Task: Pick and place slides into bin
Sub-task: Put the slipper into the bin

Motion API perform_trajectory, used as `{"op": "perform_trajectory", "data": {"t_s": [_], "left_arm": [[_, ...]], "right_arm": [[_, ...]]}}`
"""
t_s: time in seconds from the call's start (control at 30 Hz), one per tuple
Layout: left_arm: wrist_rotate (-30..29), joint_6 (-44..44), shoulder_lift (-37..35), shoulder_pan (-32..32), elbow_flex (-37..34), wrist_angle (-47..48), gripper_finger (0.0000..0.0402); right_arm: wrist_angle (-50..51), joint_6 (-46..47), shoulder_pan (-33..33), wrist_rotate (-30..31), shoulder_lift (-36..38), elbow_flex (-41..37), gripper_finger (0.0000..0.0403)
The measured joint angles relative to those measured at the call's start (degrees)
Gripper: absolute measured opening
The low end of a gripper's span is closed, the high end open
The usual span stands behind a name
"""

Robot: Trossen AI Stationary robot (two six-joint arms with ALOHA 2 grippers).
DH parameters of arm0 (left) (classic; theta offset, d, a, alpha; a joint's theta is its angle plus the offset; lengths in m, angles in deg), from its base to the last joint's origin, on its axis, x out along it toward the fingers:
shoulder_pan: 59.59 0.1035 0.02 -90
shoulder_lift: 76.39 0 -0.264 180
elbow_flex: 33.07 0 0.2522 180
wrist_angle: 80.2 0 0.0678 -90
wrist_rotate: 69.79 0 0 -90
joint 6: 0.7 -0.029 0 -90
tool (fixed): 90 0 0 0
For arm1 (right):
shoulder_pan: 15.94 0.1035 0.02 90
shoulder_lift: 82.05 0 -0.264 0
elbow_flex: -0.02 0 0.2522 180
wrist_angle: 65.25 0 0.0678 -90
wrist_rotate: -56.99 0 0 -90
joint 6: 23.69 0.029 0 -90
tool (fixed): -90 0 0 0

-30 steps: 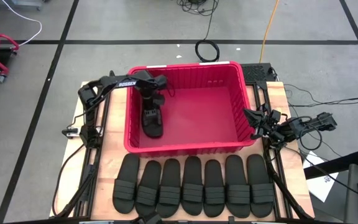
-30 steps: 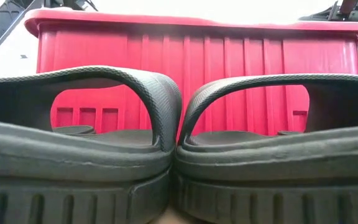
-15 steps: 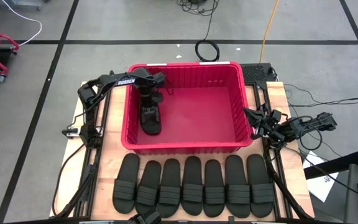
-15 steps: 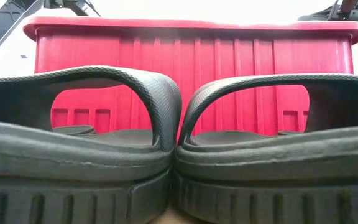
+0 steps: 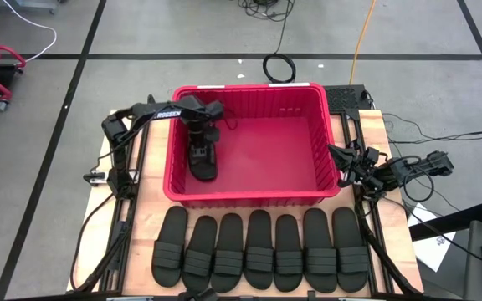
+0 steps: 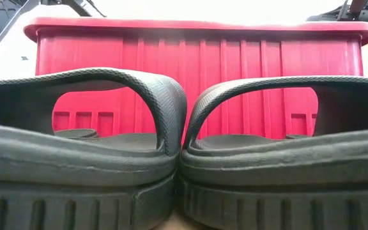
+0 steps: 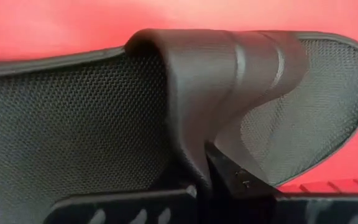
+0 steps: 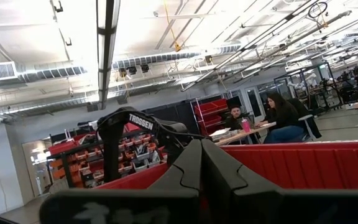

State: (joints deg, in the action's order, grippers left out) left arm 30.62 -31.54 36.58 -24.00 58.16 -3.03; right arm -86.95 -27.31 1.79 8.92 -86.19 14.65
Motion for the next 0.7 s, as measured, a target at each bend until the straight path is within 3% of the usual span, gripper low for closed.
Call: {"op": "perform_trajectory", "data": {"t_s": [0.7], "left_arm": [[-6.16, -3.94, 0.0, -4.12, -0.28, -1.75, 0.0]], "right_arm": [[0.18, -0.02, -0.01, 0.0, 0.02, 0.0, 0.0]]}}
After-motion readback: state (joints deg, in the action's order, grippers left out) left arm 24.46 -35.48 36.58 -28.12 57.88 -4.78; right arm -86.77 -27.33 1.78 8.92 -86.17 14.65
